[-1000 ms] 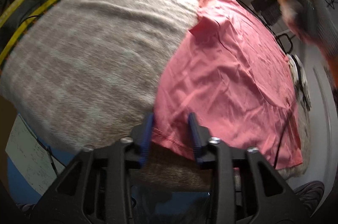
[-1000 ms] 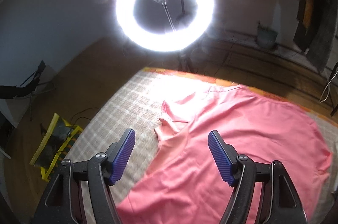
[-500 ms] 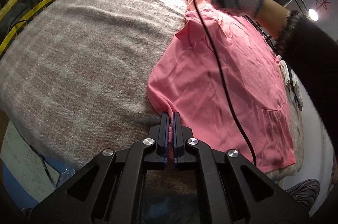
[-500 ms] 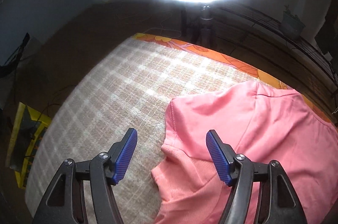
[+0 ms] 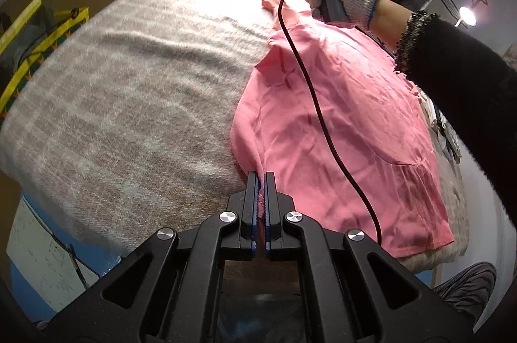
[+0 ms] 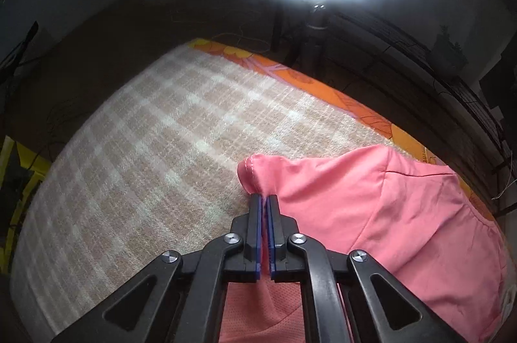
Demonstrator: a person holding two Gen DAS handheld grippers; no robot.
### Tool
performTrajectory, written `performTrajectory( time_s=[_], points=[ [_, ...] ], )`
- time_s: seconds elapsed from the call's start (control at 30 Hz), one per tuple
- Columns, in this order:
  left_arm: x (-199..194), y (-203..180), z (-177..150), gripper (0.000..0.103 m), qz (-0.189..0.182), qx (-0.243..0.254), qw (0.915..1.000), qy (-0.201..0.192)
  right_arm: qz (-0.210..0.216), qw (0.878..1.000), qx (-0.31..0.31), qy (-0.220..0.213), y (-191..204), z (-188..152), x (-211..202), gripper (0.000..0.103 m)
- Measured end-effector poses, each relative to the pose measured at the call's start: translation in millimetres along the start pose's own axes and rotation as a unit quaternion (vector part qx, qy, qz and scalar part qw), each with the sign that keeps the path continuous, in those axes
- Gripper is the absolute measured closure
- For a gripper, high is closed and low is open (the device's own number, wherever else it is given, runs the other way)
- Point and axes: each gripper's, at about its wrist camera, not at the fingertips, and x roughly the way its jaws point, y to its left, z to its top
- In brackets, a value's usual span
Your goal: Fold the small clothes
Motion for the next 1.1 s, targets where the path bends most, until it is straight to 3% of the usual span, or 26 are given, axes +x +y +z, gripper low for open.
performTrajectory(
  time_s=[0.43,0.67,0.87,0.97,1.0,1.1],
  points=[
    [-18,-64,-5,0.103,-0.018,0.087,0.9957,-0.027,0.073,0.989,0.108,-0.074,-75,-19,-57,0.103],
    [-4,-132,-26,0.103,-0.041,0.185,0.9819,-0.009,0.09,0.978,0.161,-0.099,-156,-63,-92,0.103],
    [26,-176,-52,0.103,-0.057,0.24,0.9682,0.043,0.058,0.975,0.202,-0.077,-229,-109,-89,0.102],
    [35,-187,-56,0.103,-0.061,0.245,0.9661,0.053,0.024,0.974,0.22,-0.057,-249,-122,-89,0.081],
    [37,-189,-57,0.103,-0.06,0.249,0.965,0.053,0.024,0.971,0.231,-0.058,-258,-126,-95,0.065],
    [37,-193,-60,0.103,-0.075,0.258,0.9617,0.055,0.016,0.967,0.243,-0.073,-275,-138,-118,0.065]
  ],
)
